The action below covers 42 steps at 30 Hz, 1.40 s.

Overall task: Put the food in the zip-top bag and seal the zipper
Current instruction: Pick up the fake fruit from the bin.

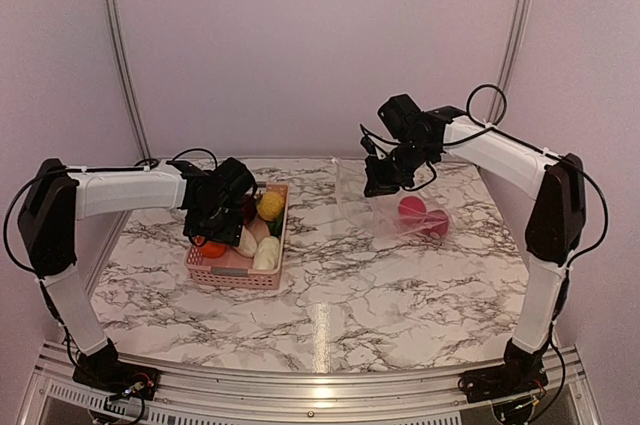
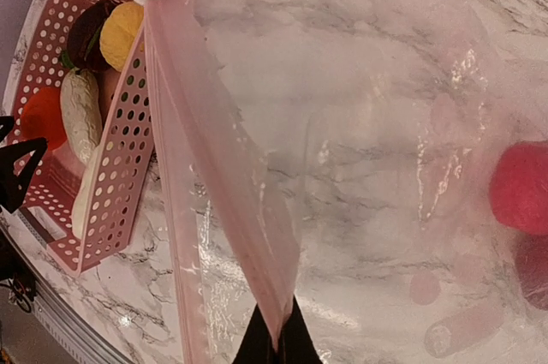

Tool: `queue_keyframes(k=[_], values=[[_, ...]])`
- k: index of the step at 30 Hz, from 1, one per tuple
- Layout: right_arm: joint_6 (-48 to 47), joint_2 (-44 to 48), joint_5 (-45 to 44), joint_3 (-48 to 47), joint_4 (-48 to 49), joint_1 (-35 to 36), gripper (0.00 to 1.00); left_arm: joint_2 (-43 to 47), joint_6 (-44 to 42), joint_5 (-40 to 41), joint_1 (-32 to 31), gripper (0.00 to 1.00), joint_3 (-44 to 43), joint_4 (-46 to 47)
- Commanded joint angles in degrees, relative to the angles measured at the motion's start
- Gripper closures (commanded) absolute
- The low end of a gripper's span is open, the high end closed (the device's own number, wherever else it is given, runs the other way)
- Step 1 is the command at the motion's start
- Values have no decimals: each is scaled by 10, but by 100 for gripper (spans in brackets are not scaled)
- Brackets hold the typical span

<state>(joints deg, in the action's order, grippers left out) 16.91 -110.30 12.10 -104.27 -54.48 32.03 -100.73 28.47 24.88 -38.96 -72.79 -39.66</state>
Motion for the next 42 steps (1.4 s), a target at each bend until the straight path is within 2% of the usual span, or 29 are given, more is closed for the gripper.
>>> queue_keyframes(k=[1, 9, 12, 16, 19, 26, 34, 37, 42], values=[[12, 38, 12, 25, 25, 2, 100, -24, -10, 44, 4, 20, -21, -26], [15, 51, 13, 43, 28, 2, 100, -65, -10, 58, 8, 21, -28, -11], [15, 52, 13, 43, 27, 2, 100, -76, -13, 53, 8, 27, -32, 1], [16, 50, 18, 43, 27, 2, 100, -88, -12, 52, 9, 29, -36, 9], [16, 48, 20, 39, 26, 2, 100, -90, -13, 45, 8, 38, -40, 8], [17, 49, 21, 36, 23, 2, 100, -32, -4, 19, 8, 54, -44, -6], [15, 44, 19, 22, 13, 16, 100, 66, 15, -74, -5, 62, -100, -24], [16, 33, 22, 5, 7, 26, 100, 90, 5, -141, -18, 62, -114, 26], [23, 6, 35, -47, -4, 42, 100, 155, 1, -260, -37, 67, -47, 225]])
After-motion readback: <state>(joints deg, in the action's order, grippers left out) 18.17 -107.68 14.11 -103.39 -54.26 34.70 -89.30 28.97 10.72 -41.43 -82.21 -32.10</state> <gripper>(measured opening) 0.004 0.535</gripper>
